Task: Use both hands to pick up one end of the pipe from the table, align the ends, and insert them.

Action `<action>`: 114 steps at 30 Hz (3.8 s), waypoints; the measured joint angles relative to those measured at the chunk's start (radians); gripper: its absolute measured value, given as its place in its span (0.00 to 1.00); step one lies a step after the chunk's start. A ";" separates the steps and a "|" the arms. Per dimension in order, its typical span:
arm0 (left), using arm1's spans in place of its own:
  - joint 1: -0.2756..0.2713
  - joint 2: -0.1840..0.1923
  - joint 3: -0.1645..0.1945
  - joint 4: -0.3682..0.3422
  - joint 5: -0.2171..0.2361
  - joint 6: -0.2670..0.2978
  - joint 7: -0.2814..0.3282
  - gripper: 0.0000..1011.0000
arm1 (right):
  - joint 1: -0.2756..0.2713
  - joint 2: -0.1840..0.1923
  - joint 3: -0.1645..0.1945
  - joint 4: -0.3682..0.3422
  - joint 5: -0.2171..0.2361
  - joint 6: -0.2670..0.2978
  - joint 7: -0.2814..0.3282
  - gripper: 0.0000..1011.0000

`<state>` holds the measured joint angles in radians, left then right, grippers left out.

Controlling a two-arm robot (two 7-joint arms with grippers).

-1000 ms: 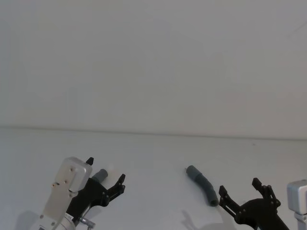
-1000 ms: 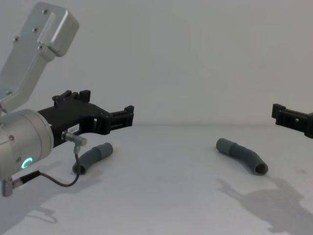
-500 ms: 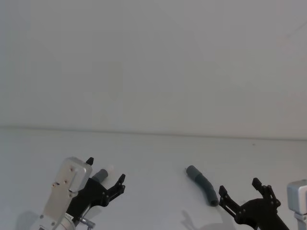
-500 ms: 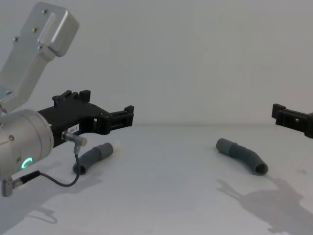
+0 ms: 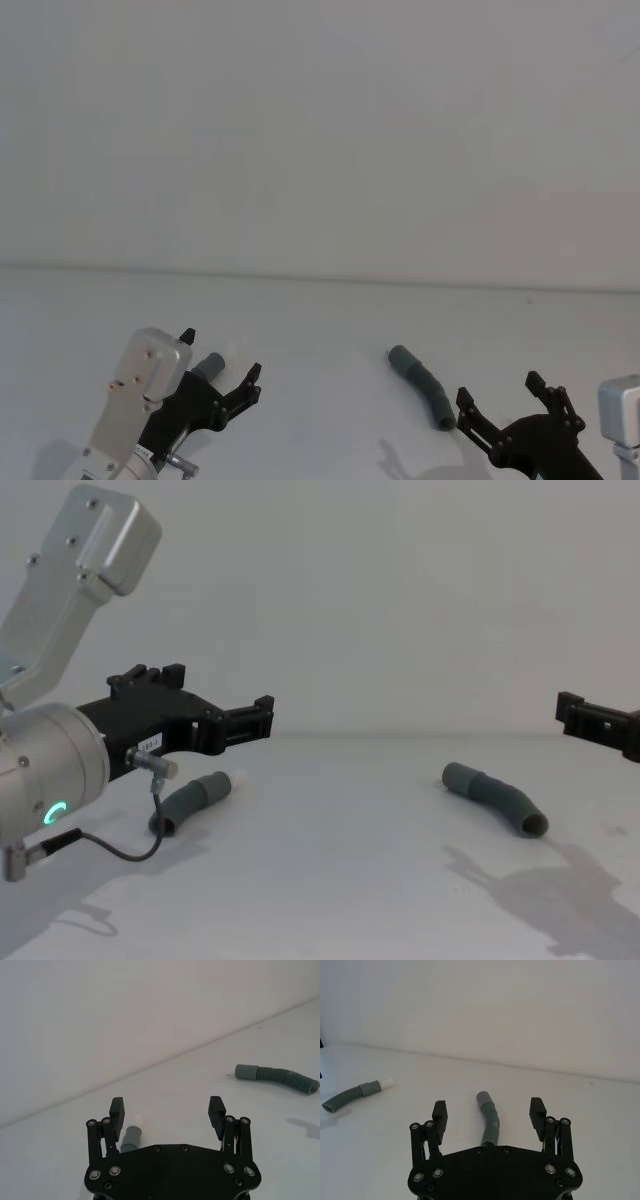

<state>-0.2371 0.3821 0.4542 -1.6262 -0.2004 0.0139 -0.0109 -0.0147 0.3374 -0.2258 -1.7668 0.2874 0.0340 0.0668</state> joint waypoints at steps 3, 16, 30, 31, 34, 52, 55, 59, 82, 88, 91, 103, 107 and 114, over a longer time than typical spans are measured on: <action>0.000 0.000 0.000 0.000 0.000 0.000 0.000 0.99 | 0.000 0.000 0.000 0.000 0.000 0.000 0.000 0.99; 0.000 0.000 0.000 0.000 0.000 0.000 0.000 0.99 | 0.000 0.000 0.000 0.000 0.000 0.000 0.000 0.99; 0.000 -0.007 -0.019 -0.013 -0.012 0.055 0.010 0.99 | 0.000 0.000 0.000 0.000 0.000 0.000 0.000 0.99; 0.000 -0.008 -0.024 -0.018 -0.017 0.074 0.013 0.99 | 0.000 0.000 0.000 0.000 0.000 0.000 0.000 0.99; -0.002 -0.010 -0.033 -0.026 -0.026 0.107 0.017 0.99 | 0.000 0.000 0.000 0.000 0.000 0.000 0.000 0.99; -0.079 -0.003 -0.110 -0.047 -0.111 0.460 0.009 0.99 | 0.000 0.000 0.000 0.000 0.000 0.000 0.000 0.99; -0.104 0.002 -0.112 -0.028 -0.120 0.500 -0.009 0.99 | 0.000 0.000 0.000 0.000 0.000 0.000 0.000 0.99; -0.135 0.006 -0.110 0.002 -0.130 0.540 -0.037 0.99 | 0.000 0.000 0.000 0.000 0.000 0.000 0.000 0.99; -0.290 0.008 -0.054 0.172 -0.136 0.650 -0.178 0.99 | 0.000 0.000 0.000 0.000 0.000 0.000 0.000 0.99; -0.318 0.005 -0.039 0.207 -0.128 0.660 -0.204 0.99 | 0.000 0.000 0.000 0.000 0.000 0.000 0.000 0.99; -0.331 0.002 -0.032 0.227 -0.124 0.660 -0.216 0.99 | 0.000 0.000 0.000 0.000 0.000 0.000 0.000 0.99; -0.384 -0.018 -0.007 0.319 -0.105 0.642 -0.254 0.99 | 0.000 0.000 0.000 0.000 0.000 0.000 0.000 0.99; -0.399 -0.028 -0.003 0.351 -0.101 0.632 -0.263 0.99 | 0.000 0.000 0.000 0.000 0.000 0.000 0.000 0.99; -0.423 -0.047 0.001 0.405 -0.095 0.611 -0.276 0.99 | 0.000 0.000 0.000 0.000 0.000 0.000 0.000 0.99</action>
<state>-0.6603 0.3348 0.4550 -1.2215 -0.2957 0.6244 -0.2871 -0.0146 0.3375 -0.2259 -1.7668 0.2874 0.0340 0.0668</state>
